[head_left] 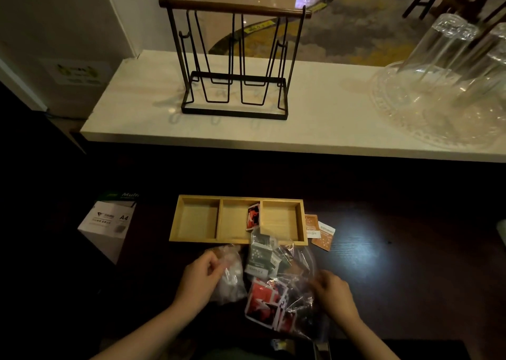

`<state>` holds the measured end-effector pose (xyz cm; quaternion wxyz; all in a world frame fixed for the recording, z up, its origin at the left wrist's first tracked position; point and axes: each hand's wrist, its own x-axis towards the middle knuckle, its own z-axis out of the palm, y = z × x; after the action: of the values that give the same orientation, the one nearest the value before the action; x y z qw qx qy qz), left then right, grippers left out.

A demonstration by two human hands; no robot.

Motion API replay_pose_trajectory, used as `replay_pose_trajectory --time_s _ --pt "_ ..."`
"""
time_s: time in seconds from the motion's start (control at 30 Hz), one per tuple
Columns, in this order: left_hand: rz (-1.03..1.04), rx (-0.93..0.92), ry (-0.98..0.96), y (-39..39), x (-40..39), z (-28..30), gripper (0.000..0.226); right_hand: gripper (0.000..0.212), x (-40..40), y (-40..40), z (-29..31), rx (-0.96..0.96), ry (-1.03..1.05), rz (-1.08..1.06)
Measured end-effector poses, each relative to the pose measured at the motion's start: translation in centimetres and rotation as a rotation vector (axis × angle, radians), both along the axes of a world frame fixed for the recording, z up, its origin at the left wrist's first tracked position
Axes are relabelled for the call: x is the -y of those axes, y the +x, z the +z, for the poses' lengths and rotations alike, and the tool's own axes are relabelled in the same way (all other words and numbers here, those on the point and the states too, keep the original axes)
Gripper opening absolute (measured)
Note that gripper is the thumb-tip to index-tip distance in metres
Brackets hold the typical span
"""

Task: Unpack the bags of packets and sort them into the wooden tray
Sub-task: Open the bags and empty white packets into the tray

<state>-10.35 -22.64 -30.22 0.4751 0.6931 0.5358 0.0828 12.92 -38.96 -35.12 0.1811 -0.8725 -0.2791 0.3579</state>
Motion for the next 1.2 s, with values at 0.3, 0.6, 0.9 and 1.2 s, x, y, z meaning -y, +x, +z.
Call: replay_pose_trajectory --time_s 0.3,0.6,0.9,1.2 --pt "-0.181 -0.069 -0.033 1.0 2.4 -2.4 0.011 0.009 -1.3 0.5 0.0 -0.165 0.245 -0.401" --pt "-0.374 -0.054 0.177 1.2 2.5 -0.2 0.030 0.006 -4.3 1.7 2.3 -0.259 0.386 -0.306" --pt "-1.659 -0.296 0.988 3.2 3.5 -2.9 0.061 0.010 -6.6 0.9 4.9 -0.233 0.502 -0.173" --pt "-1.492 -0.366 0.894 3.5 1.0 -4.2 0.061 0.015 -8.1 0.4 11.0 -0.454 0.628 0.012"
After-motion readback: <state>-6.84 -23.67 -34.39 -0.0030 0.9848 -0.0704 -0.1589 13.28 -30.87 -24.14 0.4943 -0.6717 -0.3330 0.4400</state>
